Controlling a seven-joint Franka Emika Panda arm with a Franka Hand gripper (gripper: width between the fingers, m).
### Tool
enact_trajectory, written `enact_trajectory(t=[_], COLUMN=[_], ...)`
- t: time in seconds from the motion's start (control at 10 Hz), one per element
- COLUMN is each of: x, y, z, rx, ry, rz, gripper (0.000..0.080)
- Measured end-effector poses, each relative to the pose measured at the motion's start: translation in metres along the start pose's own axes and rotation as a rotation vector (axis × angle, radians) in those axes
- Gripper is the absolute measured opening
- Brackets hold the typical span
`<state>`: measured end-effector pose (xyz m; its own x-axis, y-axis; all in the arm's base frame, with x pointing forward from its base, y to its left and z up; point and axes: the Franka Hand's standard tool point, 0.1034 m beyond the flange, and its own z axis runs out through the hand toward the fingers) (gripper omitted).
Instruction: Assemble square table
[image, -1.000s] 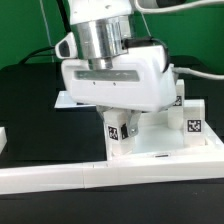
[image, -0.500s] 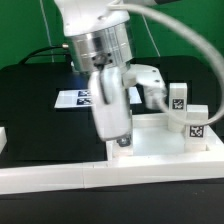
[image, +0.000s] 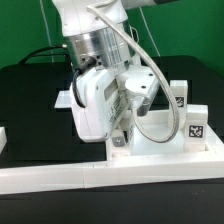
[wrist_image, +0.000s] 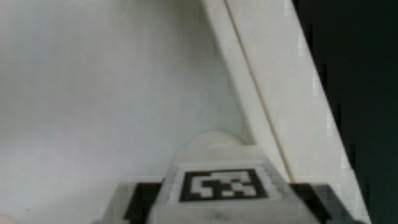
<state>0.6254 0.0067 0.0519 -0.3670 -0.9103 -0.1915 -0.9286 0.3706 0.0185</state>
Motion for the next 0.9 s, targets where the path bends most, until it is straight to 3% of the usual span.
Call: enact_trajectory(t=[0.1, 0.2, 0.3, 0.4, 0.5, 0.8, 0.9], x=[0.0, 0.0, -0.001, -0.003, -0.007, -0.037, -0.042], y=[0.0, 0.0, 0.001, 0.004, 0.007, 0.011, 0.012], z=[0.0, 0.001, -0.001, -0.009, -0.025, -0.1, -0.111], rx=[0.0, -0.001, -0.001, 0.003, 0.013, 0.042, 0.039], ry=[0.0, 0.0, -0.001, -0.007, -0.019, -0.093, -0.103], rz=[-0.006, -0.007, -0.021, -0.049, -0.067, -0.093, -0.099], gripper=[0.0274, 0.034, 0.0511, 0.0511, 0.0616, 0.0644, 0.0648])
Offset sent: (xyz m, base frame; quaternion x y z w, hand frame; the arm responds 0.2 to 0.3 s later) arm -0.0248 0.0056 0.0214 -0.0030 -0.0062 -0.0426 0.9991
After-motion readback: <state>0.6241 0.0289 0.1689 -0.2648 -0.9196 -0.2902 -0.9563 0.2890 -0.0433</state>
